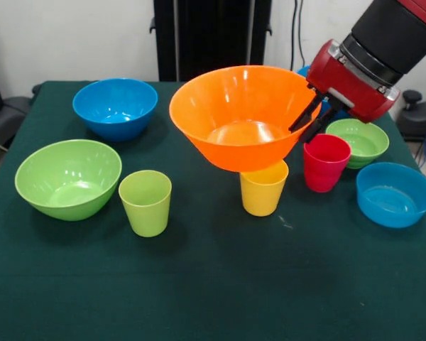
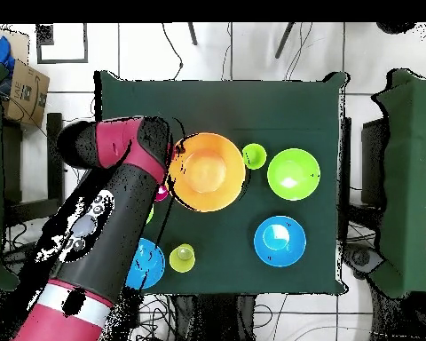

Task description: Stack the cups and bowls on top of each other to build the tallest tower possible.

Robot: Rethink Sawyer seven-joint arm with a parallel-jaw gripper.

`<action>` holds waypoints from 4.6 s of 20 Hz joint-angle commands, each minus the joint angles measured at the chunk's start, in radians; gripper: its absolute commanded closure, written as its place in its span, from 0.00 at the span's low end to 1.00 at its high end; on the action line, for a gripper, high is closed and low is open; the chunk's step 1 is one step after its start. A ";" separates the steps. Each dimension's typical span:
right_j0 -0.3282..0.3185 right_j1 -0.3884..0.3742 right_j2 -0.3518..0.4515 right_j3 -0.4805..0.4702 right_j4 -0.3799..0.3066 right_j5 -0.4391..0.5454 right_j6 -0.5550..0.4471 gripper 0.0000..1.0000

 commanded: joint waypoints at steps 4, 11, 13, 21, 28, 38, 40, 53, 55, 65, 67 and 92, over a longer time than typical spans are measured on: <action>0.018 0.060 0.030 0.075 -0.080 -0.001 0.127 1.00; 0.034 0.074 0.021 0.075 -0.064 0.003 0.153 1.00; 0.038 0.079 0.019 0.075 -0.057 -0.002 0.161 1.00; 0.052 0.096 0.019 0.077 -0.029 -0.015 0.203 1.00; 0.058 0.101 0.018 0.077 -0.014 -0.012 0.210 1.00; 0.067 0.102 0.023 0.070 0.007 0.013 0.231 1.00; 0.068 0.105 0.025 0.068 0.011 0.011 0.236 1.00; 0.085 0.127 0.037 0.021 0.045 0.060 0.310 1.00; 0.087 0.128 0.039 0.016 0.047 0.067 0.320 1.00; 0.089 0.148 0.048 0.009 0.047 0.038 0.354 1.00; 0.088 0.154 0.048 0.004 0.050 0.032 0.360 1.00; 0.079 0.187 0.063 -0.046 0.111 0.041 0.416 1.00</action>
